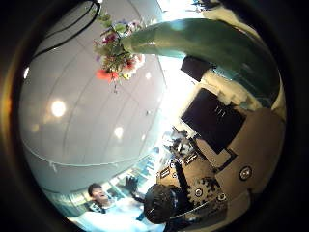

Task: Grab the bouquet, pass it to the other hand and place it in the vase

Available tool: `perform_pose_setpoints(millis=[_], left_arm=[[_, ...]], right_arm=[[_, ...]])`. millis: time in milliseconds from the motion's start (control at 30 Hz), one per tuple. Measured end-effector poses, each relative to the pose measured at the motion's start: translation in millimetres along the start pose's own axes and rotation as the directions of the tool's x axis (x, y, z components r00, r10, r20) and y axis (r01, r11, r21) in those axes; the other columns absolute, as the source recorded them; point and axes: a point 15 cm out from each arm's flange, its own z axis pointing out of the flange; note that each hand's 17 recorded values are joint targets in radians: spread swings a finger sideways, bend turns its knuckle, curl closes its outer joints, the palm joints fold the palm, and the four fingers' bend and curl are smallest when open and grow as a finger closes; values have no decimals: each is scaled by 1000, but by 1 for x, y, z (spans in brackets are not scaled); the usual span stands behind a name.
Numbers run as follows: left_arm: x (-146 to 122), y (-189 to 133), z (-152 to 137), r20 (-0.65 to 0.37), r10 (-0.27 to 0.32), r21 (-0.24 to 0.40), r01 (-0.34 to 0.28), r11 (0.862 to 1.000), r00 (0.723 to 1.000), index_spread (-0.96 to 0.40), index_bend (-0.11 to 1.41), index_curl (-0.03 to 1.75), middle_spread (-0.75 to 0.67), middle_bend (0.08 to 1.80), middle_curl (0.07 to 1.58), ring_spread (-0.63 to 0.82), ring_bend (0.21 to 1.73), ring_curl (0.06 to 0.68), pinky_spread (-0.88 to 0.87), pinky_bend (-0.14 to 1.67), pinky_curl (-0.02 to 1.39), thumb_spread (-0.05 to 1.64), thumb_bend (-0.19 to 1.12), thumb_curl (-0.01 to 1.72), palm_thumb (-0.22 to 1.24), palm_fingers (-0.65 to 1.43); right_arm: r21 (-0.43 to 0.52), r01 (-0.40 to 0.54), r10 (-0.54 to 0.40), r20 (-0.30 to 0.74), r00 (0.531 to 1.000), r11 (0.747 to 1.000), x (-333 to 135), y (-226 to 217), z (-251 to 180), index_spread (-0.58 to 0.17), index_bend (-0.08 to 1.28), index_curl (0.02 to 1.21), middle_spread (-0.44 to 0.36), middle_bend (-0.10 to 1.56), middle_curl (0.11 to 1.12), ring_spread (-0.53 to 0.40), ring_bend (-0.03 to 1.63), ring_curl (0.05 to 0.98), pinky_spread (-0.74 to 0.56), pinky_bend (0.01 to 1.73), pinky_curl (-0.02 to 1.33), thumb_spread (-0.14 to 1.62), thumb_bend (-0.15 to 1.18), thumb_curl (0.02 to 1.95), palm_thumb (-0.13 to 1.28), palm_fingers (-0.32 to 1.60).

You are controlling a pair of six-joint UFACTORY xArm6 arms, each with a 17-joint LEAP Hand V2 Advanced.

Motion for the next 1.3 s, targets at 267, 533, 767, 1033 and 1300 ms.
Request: perform_pose_setpoints(millis=[267,533,767,1033,1300], left_arm=[[39,-5,1,-156,60,-15,-63,998,986,185,144,281,480,208,335,579,570,218,528,255,322,956,-28,318,190,84],[76,0,0,-323,117,-20,-130,991,939,197,136,260,455,254,352,566,586,217,525,284,327,939,-29,325,215,91],[95,-4,-4,-441,60,-46,-89,995,896,197,149,252,225,537,448,494,564,199,517,273,313,937,-14,339,296,325],[88,-4,7,-475,-3,-85,-43,995,880,-99,230,306,-119,789,665,-224,1061,362,-151,812,481,966,89,415,679,1253],[85,0,15,-466,-41,-121,-18,993,884,-412,713,538,-357,955,861,-404,1372,509,-454,1208,652,946,172,557,976,1213]], right_arm=[[-183,33,-19,77,997,983,-9,23,57,-263,1077,1043,-111,1406,773,-171,1473,696,-184,1289,820,907,-4,1115,1135,1131],[-330,35,-18,53,998,943,-2,41,89,-262,1083,1043,-111,1415,767,-172,1479,696,-190,1270,858,904,-5,1144,1131,1131],[-409,21,-14,20,1000,912,7,56,105,-261,1086,1043,-111,1419,764,-172,1481,694,-195,1255,886,904,-5,1164,1128,1129],[-401,-5,-9,-32,999,916,19,53,106,-261,1087,1042,-112,1425,761,-172,1482,693,-195,1241,912,904,-5,1181,1126,1128],[-359,-20,-4,-68,998,933,26,42,105,-262,1082,1040,-113,1430,762,-176,1479,698,-187,1235,945,918,-43,1163,1033,1112]])
